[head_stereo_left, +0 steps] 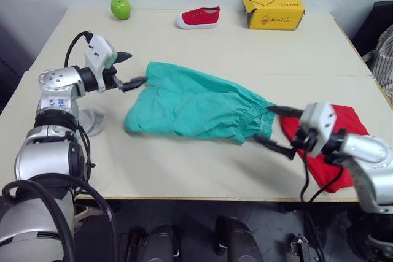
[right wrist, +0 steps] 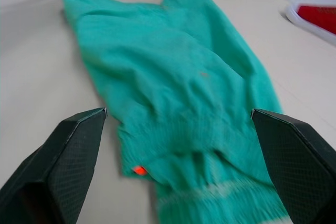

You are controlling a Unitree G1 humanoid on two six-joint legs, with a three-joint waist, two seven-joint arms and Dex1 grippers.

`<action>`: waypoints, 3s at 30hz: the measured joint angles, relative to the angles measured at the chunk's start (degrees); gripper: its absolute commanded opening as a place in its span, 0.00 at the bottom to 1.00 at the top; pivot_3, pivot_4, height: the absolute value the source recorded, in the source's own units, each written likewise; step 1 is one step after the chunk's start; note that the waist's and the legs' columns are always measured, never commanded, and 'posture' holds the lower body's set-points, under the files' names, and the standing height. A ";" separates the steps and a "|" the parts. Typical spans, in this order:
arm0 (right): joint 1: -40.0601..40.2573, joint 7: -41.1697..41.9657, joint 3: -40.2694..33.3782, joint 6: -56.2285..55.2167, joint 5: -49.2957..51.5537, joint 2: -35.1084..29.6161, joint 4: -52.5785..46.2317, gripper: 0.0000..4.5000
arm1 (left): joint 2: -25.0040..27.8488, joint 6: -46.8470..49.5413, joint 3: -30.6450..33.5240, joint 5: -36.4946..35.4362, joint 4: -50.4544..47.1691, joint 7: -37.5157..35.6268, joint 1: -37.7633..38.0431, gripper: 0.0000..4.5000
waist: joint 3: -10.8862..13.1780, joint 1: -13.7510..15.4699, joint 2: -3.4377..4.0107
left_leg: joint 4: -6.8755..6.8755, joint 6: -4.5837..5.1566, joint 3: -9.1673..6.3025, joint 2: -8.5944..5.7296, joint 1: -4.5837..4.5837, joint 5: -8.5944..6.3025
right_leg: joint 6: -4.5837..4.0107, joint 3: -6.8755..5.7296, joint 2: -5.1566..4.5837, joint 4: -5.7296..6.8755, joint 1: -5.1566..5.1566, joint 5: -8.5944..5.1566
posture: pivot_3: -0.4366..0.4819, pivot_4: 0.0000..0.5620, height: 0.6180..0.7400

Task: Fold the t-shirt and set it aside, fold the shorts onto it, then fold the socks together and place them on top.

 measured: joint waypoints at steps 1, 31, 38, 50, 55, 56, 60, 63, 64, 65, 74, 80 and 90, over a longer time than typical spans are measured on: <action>0.81 -0.70 2.38 -2.08 -2.72 0.62 -0.10 1.00 | 0.17 -1.95 -0.49 -1.01 -3.48 -4.30 2.68 0.99 | -0.01 -0.01 0.01 | 0.01 0.00 0.00 0.00 0.02 0.00 | 0.00 0.01 -0.01 0.01 0.02 0.00 | 0.48 0.27 1.00; -9.66 -23.89 16.12 -26.04 -38.73 2.95 26.29 0.00 | -3.46 -16.48 -18.36 18.65 -4.87 22.88 12.10 0.01 | -0.55 -0.04 -0.33 | 0.05 0.21 -0.42 -0.07 0.94 -0.01 | -0.03 0.08 -0.29 0.28 0.86 -0.01 | 0.48 0.27 1.00; -6.38 -20.23 15.78 -33.34 -34.23 -2.54 23.81 0.00 | 1.92 -15.90 -15.62 6.27 -21.89 9.49 25.21 0.01 | -0.56 -0.65 -0.31 | -0.36 0.14 -0.22 0.08 0.91 -0.06 | -0.12 0.20 -0.29 0.15 0.57 -0.07 | 0.48 0.27 1.00; 0.15 -13.95 15.44 -48.73 -26.79 -6.71 24.74 0.00 | 10.26 8.39 -5.23 -4.12 -71.04 13.55 63.84 0.01 | -0.56 -0.28 -0.31 | -0.38 0.15 -0.23 0.24 0.95 -0.08 | -0.12 0.25 -0.29 -0.12 0.61 -0.07 | 0.48 0.27 1.00; 6.58 -13.57 15.38 -50.34 -25.53 -7.35 21.11 0.00 | 10.19 15.21 0.76 -3.79 -82.91 18.20 77.78 0.01 | -0.56 0.01 -0.31 | -0.38 0.13 -0.24 0.30 1.01 -0.09 | -0.15 0.25 -0.28 -0.25 0.64 -0.08 | 0.48 0.27 1.00; 7.50 -13.72 15.23 -50.34 -25.53 -7.36 20.46 0.00 | 10.16 16.09 2.01 -3.80 -84.94 18.73 79.89 0.01 | -0.57 -0.01 -0.31 | -0.38 0.11 -0.23 0.32 1.03 -0.10 | -0.15 0.26 -0.28 -0.25 0.64 -0.08 | 0.48 0.27 1.00; 7.99 -14.41 15.20 -49.93 -25.99 -7.35 19.88 0.00 | 9.55 18.62 4.08 -3.88 -88.96 20.18 84.04 0.11 | -0.57 0.03 -0.31 | -0.38 0.08 -0.24 0.34 1.07 -0.12 | -0.20 0.24 -0.28 -0.24 0.66 -0.10 | 0.48 0.27 1.00; 7.80 -13.33 14.04 -47.78 -22.77 -7.35 21.72 0.13 | 9.12 21.02 7.41 -4.25 -88.57 21.17 85.25 0.30 | -0.58 0.03 -0.31 | -0.38 0.07 -0.26 0.36 1.06 -0.13 | -0.24 0.21 -0.27 -0.25 0.66 -0.12 | 0.48 0.27 1.00; 7.75 -12.44 13.94 -47.07 -21.45 -7.36 21.92 0.20 | 9.12 21.51 8.10 -4.43 -88.64 21.15 85.69 0.38 | -0.58 0.03 -0.31 | -0.39 0.07 -0.26 0.36 1.06 -0.13 | -0.25 0.21 -0.27 -0.25 0.66 -0.12 | 0.48 0.27 1.00; 7.75 -11.39 13.94 -46.73 -20.21 -7.36 21.97 0.27 | 9.10 21.95 8.96 -4.79 -88.73 21.12 86.30 0.45 | -0.58 0.02 -0.32 | -0.39 0.07 -0.26 0.37 1.06 -0.13 | -0.25 0.20 -0.26 -0.26 0.66 -0.12 | 0.48 0.27 1.00; 15.54 3.10 11.31 -27.96 5.80 -13.71 8.54 0.73 | 9.99 33.68 22.79 -24.77 -91.13 8.99 97.93 0.67 | -0.58 0.06 -0.31 | -0.39 0.04 -0.28 0.57 1.07 -0.32 | -0.38 0.13 -0.19 -0.37 0.69 -0.19 | 0.48 0.27 1.00; 16.88 1.05 2.29 -2.62 28.79 -17.08 -3.40 0.33 | 12.79 44.04 32.97 -38.44 -91.16 2.60 95.18 0.31 | -0.62 0.40 -0.30 | -0.36 0.31 -0.61 0.68 1.13 -0.59 | -0.56 0.08 -0.17 -0.66 1.01 -0.05 | 0.48 0.27 1.00; 5.35 -19.52 18.10 5.03 7.21 6.10 -7.70 0.00 | 1.25 45.78 2.10 -27.95 -83.36 15.95 56.89 0.00 | -0.88 1.64 -0.09 | -0.45 -0.26 -0.15 0.45 0.87 -0.32 | -0.52 0.13 0.34 -0.49 0.64 0.05 | 0.48 0.27 1.00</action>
